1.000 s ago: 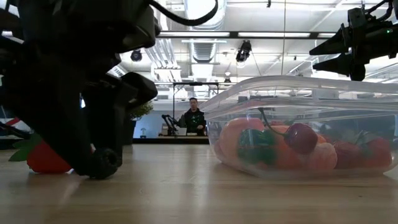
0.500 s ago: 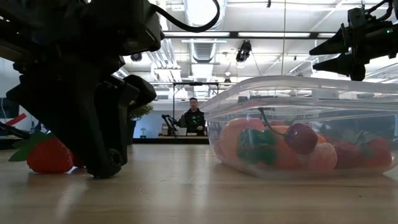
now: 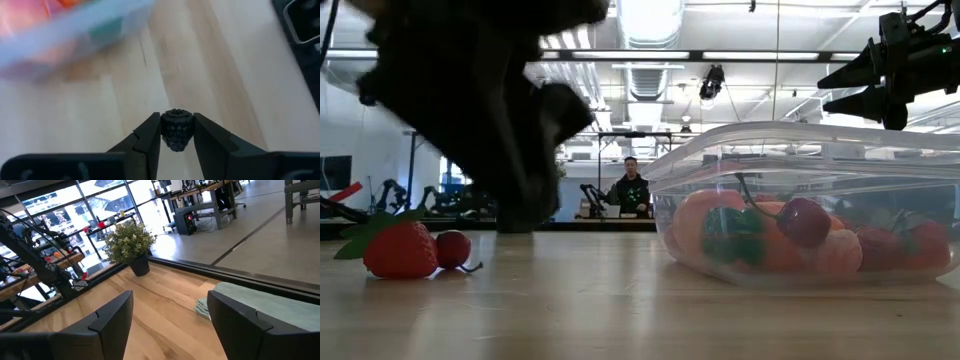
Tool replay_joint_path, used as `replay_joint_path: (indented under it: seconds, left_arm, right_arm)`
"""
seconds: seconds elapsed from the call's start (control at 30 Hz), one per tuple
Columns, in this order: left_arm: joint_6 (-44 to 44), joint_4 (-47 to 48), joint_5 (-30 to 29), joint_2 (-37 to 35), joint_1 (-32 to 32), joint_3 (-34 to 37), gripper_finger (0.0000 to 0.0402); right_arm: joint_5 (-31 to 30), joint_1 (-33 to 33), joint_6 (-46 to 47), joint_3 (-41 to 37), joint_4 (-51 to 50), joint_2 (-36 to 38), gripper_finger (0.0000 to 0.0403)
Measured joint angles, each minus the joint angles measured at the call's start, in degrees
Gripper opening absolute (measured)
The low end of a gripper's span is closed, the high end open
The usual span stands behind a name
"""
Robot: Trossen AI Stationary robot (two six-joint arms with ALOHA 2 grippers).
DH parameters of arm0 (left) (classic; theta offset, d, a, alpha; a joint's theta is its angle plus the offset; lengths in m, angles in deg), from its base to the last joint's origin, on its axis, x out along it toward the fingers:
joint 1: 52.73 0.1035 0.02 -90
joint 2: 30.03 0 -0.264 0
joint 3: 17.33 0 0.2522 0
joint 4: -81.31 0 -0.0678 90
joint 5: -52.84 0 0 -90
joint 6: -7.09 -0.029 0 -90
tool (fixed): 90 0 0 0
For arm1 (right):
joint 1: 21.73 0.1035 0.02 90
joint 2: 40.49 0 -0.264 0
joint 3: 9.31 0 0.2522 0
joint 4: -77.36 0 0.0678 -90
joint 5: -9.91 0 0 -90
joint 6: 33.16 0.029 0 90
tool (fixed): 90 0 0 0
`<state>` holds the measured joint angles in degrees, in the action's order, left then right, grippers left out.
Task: Pick and placing Produce into tupperware
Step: Put the blackberry into the transparent container
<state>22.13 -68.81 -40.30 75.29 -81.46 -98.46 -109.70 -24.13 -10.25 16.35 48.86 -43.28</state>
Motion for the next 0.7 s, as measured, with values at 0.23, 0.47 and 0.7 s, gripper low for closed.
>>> replay_joint_path:
  seconds: [0.23, 0.47, 0.7]
  left_arm:
    - [-9.8, 1.7, -2.5, -2.4, 2.3, -6.1, 0.0086]
    - [-11.1, -5.8, 4.5, -1.0, 9.7, -11.1, 0.0086]
    - [-10.9, -4.9, 7.3, 6.0, 14.1, -17.8, 0.0089]
  right_arm:
    - [0.0, 0.0, 0.0, 0.0, 0.0, 0.0, 0.0250]
    - [0.0, 0.0, 0.0, 0.0, 0.0, 0.0, 0.0248]
    - [0.0, 0.0, 0.0, 0.0, 0.0, 0.0, 0.0249]
